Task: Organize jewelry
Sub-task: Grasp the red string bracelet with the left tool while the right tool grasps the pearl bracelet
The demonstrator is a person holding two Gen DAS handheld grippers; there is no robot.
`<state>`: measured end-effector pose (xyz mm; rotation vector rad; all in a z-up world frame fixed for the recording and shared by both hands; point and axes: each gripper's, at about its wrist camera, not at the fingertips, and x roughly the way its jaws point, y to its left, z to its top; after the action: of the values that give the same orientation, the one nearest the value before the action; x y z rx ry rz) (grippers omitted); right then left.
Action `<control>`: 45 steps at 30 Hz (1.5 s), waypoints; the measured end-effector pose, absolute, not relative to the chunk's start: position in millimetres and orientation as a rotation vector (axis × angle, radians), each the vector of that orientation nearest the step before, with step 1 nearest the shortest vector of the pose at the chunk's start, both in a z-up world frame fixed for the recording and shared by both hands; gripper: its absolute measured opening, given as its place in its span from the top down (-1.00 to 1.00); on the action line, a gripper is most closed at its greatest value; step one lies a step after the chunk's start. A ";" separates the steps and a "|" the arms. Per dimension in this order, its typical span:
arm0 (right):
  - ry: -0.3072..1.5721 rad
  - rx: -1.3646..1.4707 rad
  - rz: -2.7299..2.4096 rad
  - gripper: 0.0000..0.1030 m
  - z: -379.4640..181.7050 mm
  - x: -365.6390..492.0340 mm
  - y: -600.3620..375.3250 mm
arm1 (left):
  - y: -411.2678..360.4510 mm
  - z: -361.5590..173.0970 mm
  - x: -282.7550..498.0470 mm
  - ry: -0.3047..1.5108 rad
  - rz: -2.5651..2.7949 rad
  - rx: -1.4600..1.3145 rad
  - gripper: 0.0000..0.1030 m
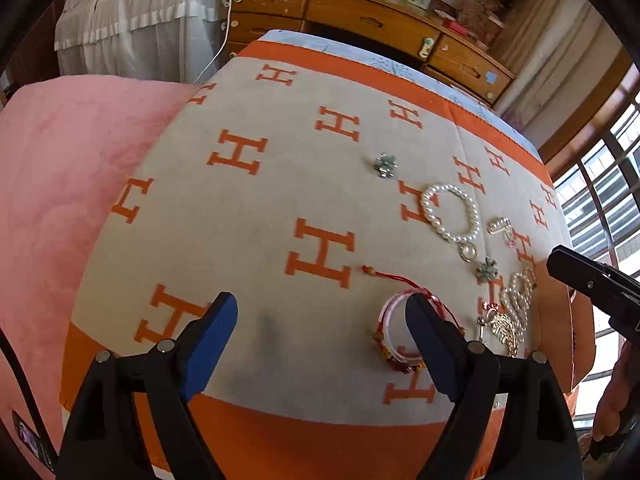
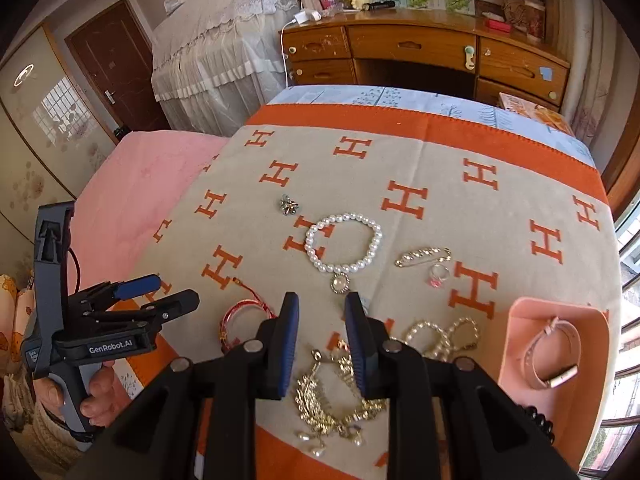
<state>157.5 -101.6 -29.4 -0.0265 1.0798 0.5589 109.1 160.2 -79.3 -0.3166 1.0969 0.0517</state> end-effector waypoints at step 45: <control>1.118 -0.018 0.598 0.86 -30.2 205.7 -80.0 | 98.1 -95.8 166.3 1.395 -0.138 -0.031 -0.13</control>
<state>205.7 -80.0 -30.2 -0.0177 1.1185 0.5984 166.3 98.1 -95.8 -0.0305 1.3948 -0.1382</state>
